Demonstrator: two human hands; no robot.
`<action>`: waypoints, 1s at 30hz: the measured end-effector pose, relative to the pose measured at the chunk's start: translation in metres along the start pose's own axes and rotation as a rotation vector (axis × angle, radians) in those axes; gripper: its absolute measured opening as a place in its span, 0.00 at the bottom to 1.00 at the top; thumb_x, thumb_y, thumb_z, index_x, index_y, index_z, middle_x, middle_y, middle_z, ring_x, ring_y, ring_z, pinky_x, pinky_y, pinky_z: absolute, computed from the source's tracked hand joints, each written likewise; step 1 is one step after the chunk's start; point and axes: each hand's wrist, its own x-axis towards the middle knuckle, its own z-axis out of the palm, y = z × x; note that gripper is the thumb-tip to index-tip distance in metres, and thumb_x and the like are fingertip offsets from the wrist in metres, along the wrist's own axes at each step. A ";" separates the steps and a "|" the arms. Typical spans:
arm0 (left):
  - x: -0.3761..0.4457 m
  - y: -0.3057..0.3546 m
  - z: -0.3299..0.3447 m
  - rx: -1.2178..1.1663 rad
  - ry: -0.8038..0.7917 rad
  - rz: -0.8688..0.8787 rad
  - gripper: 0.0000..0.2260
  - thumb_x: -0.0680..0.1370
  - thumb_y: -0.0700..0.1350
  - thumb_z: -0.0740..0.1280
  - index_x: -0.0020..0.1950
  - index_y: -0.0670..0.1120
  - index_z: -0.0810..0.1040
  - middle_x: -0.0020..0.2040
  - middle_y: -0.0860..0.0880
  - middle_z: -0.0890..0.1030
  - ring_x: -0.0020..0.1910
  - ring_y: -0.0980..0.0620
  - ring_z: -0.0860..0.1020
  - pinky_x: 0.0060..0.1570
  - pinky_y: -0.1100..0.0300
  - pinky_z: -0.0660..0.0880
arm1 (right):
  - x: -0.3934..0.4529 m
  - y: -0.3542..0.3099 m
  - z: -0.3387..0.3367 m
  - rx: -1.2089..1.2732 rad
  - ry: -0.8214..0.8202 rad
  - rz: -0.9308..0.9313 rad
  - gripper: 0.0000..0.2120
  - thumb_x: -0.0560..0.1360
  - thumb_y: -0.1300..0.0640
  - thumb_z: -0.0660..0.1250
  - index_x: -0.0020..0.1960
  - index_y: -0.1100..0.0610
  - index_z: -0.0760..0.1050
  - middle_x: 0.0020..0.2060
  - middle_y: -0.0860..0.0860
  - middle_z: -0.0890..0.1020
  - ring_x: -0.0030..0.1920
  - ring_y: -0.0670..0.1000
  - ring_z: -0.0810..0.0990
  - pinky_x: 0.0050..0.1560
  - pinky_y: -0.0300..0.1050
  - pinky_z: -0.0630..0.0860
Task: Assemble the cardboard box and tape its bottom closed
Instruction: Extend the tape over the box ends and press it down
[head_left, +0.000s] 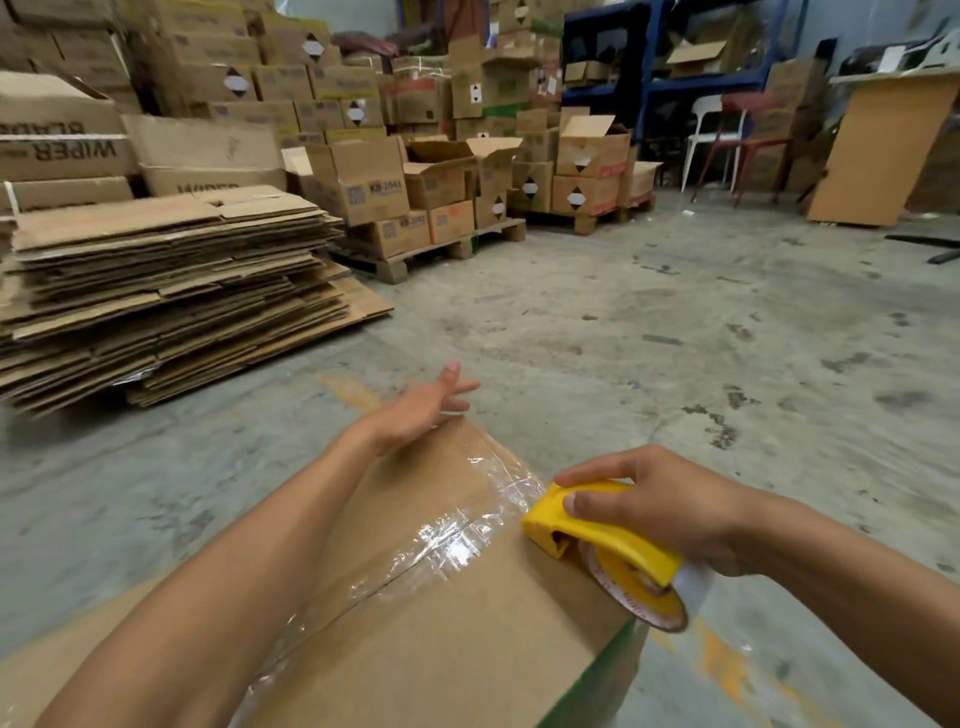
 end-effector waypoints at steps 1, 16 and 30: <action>0.000 0.001 0.009 0.130 -0.014 0.010 0.32 0.78 0.67 0.39 0.76 0.55 0.65 0.73 0.51 0.69 0.72 0.49 0.67 0.74 0.50 0.56 | -0.001 0.001 0.000 0.018 0.005 0.006 0.13 0.72 0.49 0.73 0.56 0.46 0.82 0.45 0.49 0.86 0.40 0.47 0.83 0.39 0.34 0.79; -0.048 0.002 0.081 0.503 0.444 0.412 0.14 0.77 0.47 0.63 0.62 0.46 0.72 0.60 0.47 0.75 0.62 0.46 0.73 0.61 0.53 0.70 | -0.001 0.005 -0.001 0.154 0.006 0.005 0.15 0.73 0.54 0.73 0.59 0.53 0.81 0.43 0.50 0.84 0.38 0.46 0.80 0.37 0.34 0.77; -0.051 0.008 0.101 0.805 0.018 0.137 0.22 0.83 0.57 0.42 0.78 0.61 0.45 0.80 0.56 0.45 0.79 0.53 0.43 0.76 0.50 0.42 | -0.010 0.007 -0.004 0.190 0.002 -0.050 0.15 0.75 0.54 0.71 0.61 0.55 0.81 0.43 0.49 0.82 0.36 0.43 0.78 0.30 0.30 0.76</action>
